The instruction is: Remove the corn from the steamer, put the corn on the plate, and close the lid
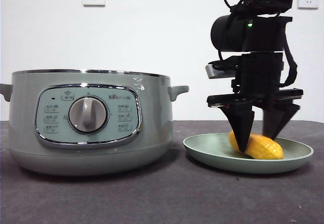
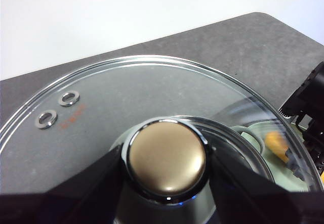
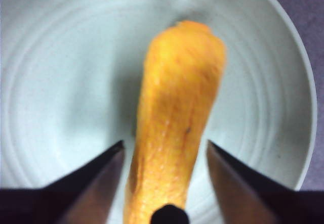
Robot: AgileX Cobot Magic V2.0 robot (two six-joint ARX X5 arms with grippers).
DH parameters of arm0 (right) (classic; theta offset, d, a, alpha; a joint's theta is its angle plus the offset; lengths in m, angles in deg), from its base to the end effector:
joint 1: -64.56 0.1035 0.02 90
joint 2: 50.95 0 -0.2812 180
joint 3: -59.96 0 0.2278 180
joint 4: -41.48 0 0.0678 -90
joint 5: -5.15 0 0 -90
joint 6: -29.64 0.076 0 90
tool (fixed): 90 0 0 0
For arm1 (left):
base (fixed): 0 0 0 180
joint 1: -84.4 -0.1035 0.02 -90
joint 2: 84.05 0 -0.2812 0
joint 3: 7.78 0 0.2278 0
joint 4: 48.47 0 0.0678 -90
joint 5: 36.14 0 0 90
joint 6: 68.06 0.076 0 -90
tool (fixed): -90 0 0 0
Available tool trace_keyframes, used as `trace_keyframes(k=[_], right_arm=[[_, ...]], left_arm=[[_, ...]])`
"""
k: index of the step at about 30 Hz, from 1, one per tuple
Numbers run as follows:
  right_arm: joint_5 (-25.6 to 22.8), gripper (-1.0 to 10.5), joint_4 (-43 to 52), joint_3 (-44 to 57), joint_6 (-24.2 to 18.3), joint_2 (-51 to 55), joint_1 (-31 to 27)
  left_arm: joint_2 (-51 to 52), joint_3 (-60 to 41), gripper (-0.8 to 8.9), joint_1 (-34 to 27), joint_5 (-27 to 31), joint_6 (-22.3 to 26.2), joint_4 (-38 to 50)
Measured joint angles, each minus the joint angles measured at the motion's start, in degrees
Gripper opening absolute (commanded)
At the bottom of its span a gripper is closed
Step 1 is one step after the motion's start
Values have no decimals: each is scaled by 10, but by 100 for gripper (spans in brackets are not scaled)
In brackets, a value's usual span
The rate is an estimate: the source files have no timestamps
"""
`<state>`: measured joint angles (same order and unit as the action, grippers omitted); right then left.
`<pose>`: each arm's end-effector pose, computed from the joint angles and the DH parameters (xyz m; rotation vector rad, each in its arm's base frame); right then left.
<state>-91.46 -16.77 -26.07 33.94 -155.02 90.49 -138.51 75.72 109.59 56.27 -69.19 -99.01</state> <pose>0.3086 0.1403 0.1665 -0.3107 1.2904 0.2368 0.1728 -0.0777 0.3902 0.0709 0.3706 -0.3892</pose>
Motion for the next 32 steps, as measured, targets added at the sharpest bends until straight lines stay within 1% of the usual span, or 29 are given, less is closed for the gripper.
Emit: trace_keyframes(k=[4,7,17,24,32], right_arm=[[6,445,-3,1,3,6,-2],[6,445,-7,2,5,36,-1],[6,442,-24,2,11,187,-1],[6,441,-25,2,11,278,-1],[4,441,-46,2,11,326,-1]], left_arm=[[-12,0,-9,0,-3,0,2],[-34,0,-9,0,-15,0,3],[-135,0,-9,0,-52,0,22],[-195,0,-9,4,-55,0,47],[-235,0,-9,17,-56,0,54]])
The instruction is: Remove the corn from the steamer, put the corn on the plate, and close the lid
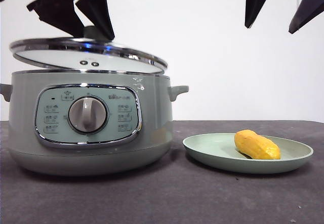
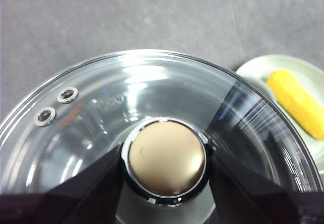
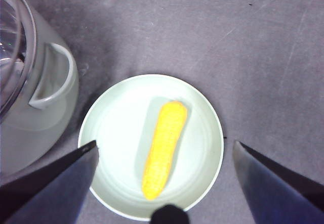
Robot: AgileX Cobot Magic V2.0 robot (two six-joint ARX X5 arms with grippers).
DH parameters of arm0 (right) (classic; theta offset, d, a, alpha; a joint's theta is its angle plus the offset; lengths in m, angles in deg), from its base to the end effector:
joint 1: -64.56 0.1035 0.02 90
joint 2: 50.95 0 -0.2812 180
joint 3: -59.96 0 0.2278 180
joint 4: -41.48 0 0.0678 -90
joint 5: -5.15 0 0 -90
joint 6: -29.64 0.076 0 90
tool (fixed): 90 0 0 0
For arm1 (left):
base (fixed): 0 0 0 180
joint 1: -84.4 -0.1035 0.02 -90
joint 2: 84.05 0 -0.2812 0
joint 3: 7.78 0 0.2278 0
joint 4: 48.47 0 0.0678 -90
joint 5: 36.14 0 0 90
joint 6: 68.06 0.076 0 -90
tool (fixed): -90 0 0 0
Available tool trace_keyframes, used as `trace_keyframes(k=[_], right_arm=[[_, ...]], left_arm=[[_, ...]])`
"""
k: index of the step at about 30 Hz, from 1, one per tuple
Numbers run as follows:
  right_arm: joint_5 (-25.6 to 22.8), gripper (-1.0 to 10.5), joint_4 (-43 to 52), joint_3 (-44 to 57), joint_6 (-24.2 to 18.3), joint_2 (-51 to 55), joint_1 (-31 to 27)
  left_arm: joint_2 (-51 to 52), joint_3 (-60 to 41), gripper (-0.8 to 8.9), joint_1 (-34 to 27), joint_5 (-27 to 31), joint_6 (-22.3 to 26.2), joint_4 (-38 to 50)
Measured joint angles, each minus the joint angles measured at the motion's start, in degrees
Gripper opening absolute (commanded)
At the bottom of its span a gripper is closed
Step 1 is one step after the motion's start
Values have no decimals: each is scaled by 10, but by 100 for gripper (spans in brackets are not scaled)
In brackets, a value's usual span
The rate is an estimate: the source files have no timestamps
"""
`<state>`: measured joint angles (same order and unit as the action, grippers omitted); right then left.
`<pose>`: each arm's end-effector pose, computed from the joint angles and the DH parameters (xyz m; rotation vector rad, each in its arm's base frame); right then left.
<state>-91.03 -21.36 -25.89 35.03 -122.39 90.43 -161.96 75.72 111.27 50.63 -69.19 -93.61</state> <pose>0.2251 0.1001 0.3195 -0.1465 0.8293 0.2837 0.2644 -0.1388 0.3092 0.1245 0.6880 -0.4973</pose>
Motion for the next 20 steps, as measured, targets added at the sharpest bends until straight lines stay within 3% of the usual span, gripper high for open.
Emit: trace_keyframes(k=[17,18,20], right_arm=[[0,441,-21,0,0,4,0],[0,441,-21,0,0,4,0],[0,441,-21,0,0,4,0]], left_arm=[[-22,0,8,0,-2,-4,-23],[-22,1,47,0,-2,-4,-24],[-22,1,229,0,-2,-4,-24]])
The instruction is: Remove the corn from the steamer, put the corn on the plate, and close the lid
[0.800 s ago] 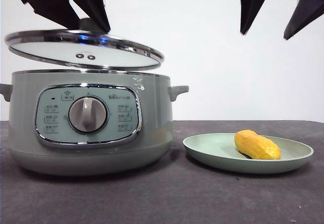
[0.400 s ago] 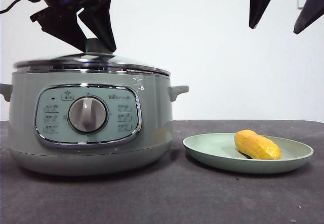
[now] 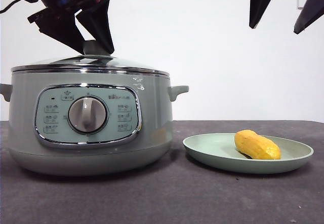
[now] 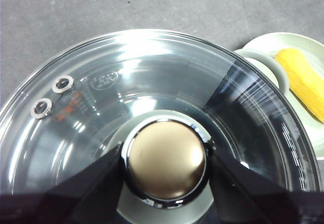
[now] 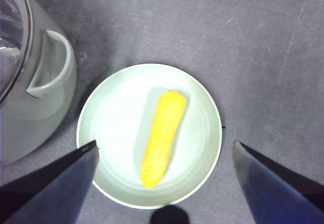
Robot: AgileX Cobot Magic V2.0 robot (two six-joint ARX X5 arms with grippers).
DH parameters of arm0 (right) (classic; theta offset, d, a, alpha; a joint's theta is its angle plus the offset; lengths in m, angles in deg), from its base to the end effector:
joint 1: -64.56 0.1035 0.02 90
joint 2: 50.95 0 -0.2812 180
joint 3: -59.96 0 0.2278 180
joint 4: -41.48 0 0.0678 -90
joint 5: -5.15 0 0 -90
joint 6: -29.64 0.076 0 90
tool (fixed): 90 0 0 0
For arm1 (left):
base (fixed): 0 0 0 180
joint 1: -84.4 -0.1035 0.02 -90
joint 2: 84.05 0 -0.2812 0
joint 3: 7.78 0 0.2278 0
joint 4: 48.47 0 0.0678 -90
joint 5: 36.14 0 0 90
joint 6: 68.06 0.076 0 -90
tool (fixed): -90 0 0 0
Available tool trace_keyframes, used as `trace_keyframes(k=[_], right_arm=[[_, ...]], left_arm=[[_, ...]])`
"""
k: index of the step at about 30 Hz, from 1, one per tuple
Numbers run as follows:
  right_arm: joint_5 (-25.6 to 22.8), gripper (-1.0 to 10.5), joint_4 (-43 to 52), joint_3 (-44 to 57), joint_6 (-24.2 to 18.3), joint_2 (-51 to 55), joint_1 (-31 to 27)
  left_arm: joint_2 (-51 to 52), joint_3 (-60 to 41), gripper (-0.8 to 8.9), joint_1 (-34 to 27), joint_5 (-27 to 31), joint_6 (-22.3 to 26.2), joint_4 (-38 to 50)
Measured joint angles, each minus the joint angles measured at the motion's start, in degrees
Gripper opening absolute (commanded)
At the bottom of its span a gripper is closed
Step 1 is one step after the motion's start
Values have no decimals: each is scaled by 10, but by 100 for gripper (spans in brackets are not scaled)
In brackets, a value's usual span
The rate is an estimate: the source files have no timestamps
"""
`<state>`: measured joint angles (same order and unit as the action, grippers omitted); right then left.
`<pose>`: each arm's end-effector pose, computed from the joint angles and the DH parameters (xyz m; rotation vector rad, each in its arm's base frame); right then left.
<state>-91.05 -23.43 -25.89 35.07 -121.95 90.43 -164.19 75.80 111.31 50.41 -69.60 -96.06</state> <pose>0.2201 0.0976 0.3178 -0.1542 0.8565 0.2803 0.2675 -0.1409 0.2941 0.1334 0.7694 -0.4927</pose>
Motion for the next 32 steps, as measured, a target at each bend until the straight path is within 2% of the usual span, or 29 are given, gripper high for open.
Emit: trace_keyframes(k=[2,3,12,18,19,21,24,26,28,32], right_arm=[[0,441,0,0,0,0,0],[0,441,0,0,0,0,0],[0,438,0,0,0,0,0],[2,436,13,0,0,3,0],[2,435,13,0,-1,5,0],[2,386,13,0,-1,12,0],[2,176,30,15,0,40,3],[2,54,53,39,0,68,9],[2,-2,77,68,0,94,13],[1,-8,155,162,0,170,19]], left_arm=[[0,0,426,0,0,0,0],[0,0,461,0,0,0,0],[8,2,468,0,2,0,26],[67,2,461,0,2,0,19],[80,3,442,0,2,0,12],[112,3,327,0,3,0,-9],[157,3,94,0,3,0,-46],[187,3,-19,0,5,0,-62],[211,2,-9,0,16,0,-67],[277,-49,-9,6,59,0,-34]])
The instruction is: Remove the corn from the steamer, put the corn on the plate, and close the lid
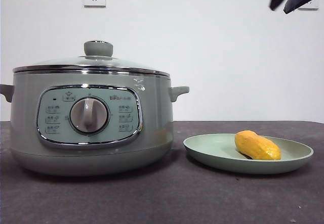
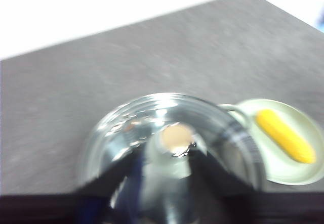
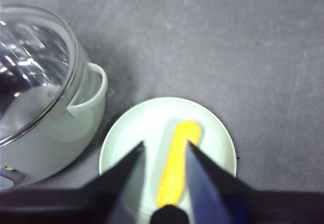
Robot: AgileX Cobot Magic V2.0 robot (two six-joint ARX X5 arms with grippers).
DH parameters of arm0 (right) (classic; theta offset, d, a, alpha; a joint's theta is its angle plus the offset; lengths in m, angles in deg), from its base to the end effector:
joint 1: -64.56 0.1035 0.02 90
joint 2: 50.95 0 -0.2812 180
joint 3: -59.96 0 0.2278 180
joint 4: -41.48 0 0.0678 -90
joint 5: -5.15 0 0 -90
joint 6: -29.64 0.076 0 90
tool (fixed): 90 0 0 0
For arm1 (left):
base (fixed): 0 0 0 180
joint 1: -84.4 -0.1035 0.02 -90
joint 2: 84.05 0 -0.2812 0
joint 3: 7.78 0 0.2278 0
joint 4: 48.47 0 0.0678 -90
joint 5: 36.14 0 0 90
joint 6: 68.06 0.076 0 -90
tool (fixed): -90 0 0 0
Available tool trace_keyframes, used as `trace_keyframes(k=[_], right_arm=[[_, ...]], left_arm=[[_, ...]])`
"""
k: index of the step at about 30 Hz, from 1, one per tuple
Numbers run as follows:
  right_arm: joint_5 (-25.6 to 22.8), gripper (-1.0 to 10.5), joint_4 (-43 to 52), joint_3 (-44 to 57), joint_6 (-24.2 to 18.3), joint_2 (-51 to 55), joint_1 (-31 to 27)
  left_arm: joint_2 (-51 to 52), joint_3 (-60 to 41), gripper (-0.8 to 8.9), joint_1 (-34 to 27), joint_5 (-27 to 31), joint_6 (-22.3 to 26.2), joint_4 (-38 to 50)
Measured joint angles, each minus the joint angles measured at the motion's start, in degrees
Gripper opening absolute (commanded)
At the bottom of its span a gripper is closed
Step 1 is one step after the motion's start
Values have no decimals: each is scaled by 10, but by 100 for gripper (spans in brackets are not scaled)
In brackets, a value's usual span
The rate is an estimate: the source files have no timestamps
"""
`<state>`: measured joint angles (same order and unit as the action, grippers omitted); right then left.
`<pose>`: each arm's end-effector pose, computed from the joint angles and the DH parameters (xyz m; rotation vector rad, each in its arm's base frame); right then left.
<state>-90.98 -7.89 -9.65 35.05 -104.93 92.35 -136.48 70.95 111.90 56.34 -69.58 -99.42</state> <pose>0.1747 0.0829 0.3127 -0.0820 0.5827 0.3395 0.1642 -0.0818 0.3674 0.0864 0.4244 -0.4242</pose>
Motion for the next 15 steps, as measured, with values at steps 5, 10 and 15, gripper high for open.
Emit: trace_keyframes(k=[5,10,15], right_arm=[[-1,-8,125,154,5,131,4],[-14,1,203,233,15,228,3],[-43,1,184,233,17,224,3]], left_arm=[[109,-166,-9,7,34,0,82],[207,-301,-6,8,34,0,129],[205,-300,-3,8,34,0,103]])
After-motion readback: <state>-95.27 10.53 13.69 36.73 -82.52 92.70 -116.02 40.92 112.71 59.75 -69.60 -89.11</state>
